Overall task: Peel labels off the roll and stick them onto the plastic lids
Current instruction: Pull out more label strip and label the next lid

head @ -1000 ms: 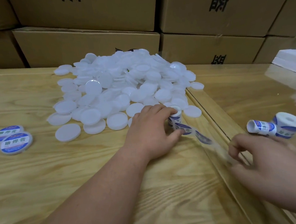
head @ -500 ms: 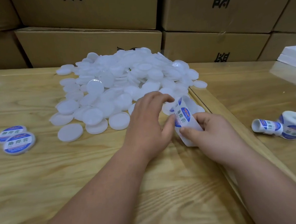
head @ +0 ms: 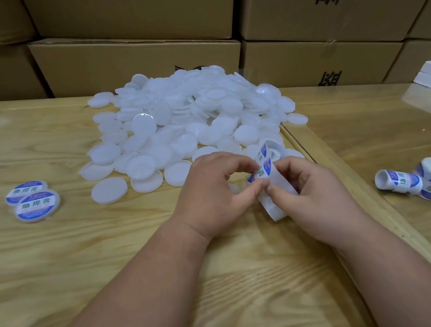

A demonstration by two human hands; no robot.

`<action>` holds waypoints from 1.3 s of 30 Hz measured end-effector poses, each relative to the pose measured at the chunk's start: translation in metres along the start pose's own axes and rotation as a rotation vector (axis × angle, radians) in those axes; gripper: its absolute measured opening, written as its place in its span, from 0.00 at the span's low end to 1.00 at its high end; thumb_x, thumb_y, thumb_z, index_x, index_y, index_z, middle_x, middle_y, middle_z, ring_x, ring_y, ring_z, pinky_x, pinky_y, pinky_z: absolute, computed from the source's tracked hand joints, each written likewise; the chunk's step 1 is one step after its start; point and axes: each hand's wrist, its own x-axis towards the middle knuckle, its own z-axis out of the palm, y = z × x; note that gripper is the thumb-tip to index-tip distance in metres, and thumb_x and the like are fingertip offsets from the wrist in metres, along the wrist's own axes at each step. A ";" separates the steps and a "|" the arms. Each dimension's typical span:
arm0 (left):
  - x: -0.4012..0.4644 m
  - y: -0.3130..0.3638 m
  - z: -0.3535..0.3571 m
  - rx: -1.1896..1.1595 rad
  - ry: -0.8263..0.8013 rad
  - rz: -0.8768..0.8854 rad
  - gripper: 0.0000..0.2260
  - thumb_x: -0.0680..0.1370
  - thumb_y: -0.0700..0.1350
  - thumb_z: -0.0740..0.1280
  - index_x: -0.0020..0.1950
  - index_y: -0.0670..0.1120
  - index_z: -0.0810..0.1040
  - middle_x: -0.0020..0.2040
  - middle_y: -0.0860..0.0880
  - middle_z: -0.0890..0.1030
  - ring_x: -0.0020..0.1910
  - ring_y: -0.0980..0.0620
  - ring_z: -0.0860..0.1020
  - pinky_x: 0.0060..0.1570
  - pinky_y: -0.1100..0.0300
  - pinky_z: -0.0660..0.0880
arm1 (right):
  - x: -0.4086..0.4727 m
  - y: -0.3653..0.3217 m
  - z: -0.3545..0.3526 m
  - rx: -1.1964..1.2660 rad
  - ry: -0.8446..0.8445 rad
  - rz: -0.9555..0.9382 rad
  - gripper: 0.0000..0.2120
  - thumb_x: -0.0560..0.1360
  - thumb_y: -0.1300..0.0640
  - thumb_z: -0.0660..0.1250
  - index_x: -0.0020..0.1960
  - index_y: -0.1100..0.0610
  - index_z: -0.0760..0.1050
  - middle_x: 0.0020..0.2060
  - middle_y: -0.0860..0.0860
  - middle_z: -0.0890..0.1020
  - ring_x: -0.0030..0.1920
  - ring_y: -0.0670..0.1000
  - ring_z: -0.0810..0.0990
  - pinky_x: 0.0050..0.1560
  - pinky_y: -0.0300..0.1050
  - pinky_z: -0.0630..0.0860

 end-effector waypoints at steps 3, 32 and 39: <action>-0.001 0.001 0.001 0.026 0.023 0.014 0.07 0.72 0.54 0.75 0.47 0.54 0.86 0.45 0.59 0.85 0.53 0.61 0.78 0.60 0.53 0.74 | 0.001 0.001 0.001 0.025 0.015 -0.013 0.09 0.72 0.46 0.70 0.49 0.47 0.81 0.43 0.51 0.86 0.46 0.57 0.84 0.49 0.61 0.80; 0.002 0.000 0.000 0.081 0.248 0.122 0.05 0.74 0.43 0.71 0.40 0.47 0.86 0.39 0.57 0.85 0.41 0.52 0.81 0.49 0.54 0.76 | 0.003 0.000 0.000 -0.117 0.147 -0.031 0.13 0.76 0.62 0.67 0.52 0.45 0.84 0.44 0.37 0.85 0.47 0.37 0.82 0.41 0.27 0.72; -0.002 0.001 -0.015 -0.174 0.368 -0.269 0.07 0.75 0.49 0.68 0.40 0.62 0.79 0.41 0.64 0.83 0.47 0.65 0.79 0.49 0.76 0.68 | -0.003 0.007 -0.030 -0.153 0.343 0.154 0.11 0.69 0.54 0.62 0.45 0.43 0.81 0.37 0.40 0.84 0.39 0.42 0.81 0.34 0.43 0.76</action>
